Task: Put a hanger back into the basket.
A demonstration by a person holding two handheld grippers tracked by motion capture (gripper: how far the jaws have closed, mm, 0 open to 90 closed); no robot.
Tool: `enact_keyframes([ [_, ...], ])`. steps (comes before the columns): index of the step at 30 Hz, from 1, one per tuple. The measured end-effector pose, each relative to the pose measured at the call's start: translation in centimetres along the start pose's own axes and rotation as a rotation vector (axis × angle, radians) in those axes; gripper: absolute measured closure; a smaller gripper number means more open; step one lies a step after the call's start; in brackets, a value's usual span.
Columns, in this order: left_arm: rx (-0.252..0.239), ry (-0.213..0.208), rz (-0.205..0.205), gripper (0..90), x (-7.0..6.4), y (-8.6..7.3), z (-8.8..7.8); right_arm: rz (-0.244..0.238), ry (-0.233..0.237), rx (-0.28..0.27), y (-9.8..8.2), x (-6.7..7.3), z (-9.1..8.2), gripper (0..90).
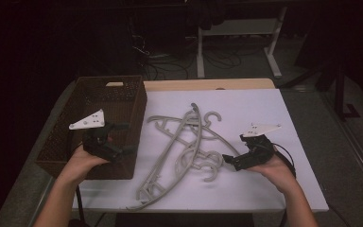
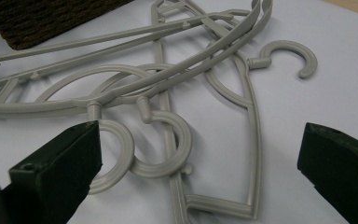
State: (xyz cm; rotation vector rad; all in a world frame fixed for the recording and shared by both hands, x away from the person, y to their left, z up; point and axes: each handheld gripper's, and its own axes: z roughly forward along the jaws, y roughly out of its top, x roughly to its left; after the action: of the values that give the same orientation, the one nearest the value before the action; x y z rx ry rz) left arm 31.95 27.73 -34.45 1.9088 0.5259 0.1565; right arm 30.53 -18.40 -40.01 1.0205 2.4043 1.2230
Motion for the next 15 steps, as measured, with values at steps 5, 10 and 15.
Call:
enact_keyframes([
  [5, 0.012, -0.003, -0.002, 0.0, -0.2, 0.3, 0.4, 0.01, -0.004, -0.001, -0.1, -0.3, -0.1, 0.0],
  [10, 0.021, 0.006, -0.006, 0.0, -0.7, 0.8, 1.1, 0.015, 0.003, -0.002, -0.2, -0.7, -0.1, 0.0],
  [15, 0.018, 0.008, -0.016, 0.0, -1.3, 1.0, 1.5, 0.011, 0.007, -0.003, -0.1, -0.7, 0.0, 0.0],
])
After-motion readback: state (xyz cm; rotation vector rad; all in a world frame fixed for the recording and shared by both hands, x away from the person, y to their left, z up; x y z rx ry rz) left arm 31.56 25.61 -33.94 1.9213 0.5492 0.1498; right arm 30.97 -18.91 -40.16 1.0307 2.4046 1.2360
